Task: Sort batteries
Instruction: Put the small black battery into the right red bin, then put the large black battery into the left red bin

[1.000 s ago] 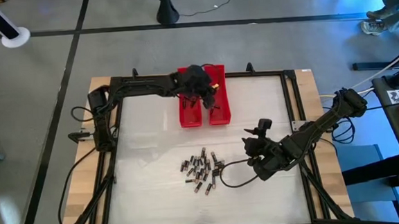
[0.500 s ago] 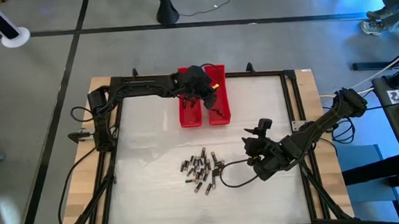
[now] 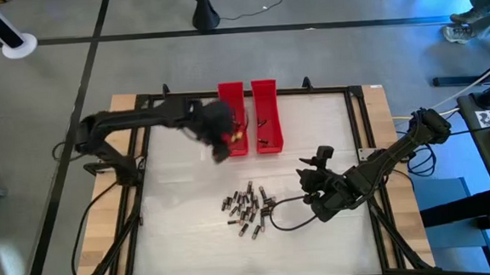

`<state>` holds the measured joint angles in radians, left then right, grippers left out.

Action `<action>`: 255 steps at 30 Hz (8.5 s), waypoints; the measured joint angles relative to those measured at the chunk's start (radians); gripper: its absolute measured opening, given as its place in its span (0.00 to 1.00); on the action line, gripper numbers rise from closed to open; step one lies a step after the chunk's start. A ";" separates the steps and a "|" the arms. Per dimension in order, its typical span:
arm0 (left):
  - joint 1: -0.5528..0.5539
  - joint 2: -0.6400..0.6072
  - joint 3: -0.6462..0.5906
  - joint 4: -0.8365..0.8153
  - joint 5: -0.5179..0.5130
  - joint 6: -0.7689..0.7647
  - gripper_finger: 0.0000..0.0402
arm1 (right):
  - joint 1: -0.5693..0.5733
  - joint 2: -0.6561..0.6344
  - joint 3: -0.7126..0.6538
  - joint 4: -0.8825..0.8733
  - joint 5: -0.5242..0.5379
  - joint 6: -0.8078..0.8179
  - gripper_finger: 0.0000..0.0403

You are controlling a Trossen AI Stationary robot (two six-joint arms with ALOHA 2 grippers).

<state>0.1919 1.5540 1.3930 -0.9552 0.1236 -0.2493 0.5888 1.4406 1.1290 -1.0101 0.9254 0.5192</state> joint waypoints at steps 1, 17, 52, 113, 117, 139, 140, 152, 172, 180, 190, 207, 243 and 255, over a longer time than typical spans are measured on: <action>-0.037 -0.017 -0.010 -0.020 -0.026 0.008 0.42 | 0.000 0.000 0.000 0.009 0.001 -0.006 0.44; -0.509 -0.049 -0.294 -0.263 -0.084 -0.561 0.42 | 0.000 0.000 0.000 0.125 -0.020 -0.104 0.44; -0.926 -0.048 -0.694 -0.027 0.418 -0.893 0.10 | 0.000 0.000 0.000 0.156 -0.020 -0.135 0.44; -0.820 0.038 -0.518 -0.238 0.063 -0.481 0.15 | 0.000 0.000 0.000 0.210 -0.022 -0.166 0.44; -0.799 0.038 -0.518 -0.307 0.047 -0.433 0.27 | 0.000 0.000 0.000 0.210 -0.022 -0.176 0.44; -0.801 0.038 -0.677 -0.201 -0.012 -0.301 0.45 | 0.000 0.000 0.000 0.199 -0.056 -0.188 0.44; -0.801 0.038 -0.687 -0.187 -0.007 -0.295 0.45 | 0.000 0.000 0.000 0.199 -0.056 -0.188 0.44; -0.799 0.035 -0.731 -0.081 0.060 -0.220 0.18 | 0.000 0.000 0.000 0.200 -0.056 -0.188 0.44; -0.794 -0.052 -0.527 -0.114 -0.139 -0.245 0.03 | 0.000 0.000 0.000 0.200 -0.056 -0.188 0.44; -0.697 -0.133 -0.457 0.078 -0.487 -0.353 0.03 | 0.000 0.000 0.000 0.201 -0.055 -0.188 0.44; -0.386 -0.142 -0.435 0.747 -0.623 0.000 0.03 | 0.000 0.000 0.000 0.201 -0.056 -0.188 0.44; 0.122 0.169 -0.313 1.222 -0.148 0.016 0.04 | 0.000 0.000 0.000 0.167 -0.055 -0.188 0.44; -0.181 -0.171 -0.369 0.473 -0.251 -0.024 0.29 | -0.017 0.008 0.000 0.376 -0.206 -0.242 0.44; -0.425 -0.242 -0.712 0.889 -0.462 -0.209 0.29 | -0.263 0.180 -0.016 0.654 -0.513 -0.283 0.44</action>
<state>-0.2334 1.3125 0.6807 -0.0667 -0.3386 -0.4583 0.3255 1.6207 1.1126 -0.3558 0.4128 0.2358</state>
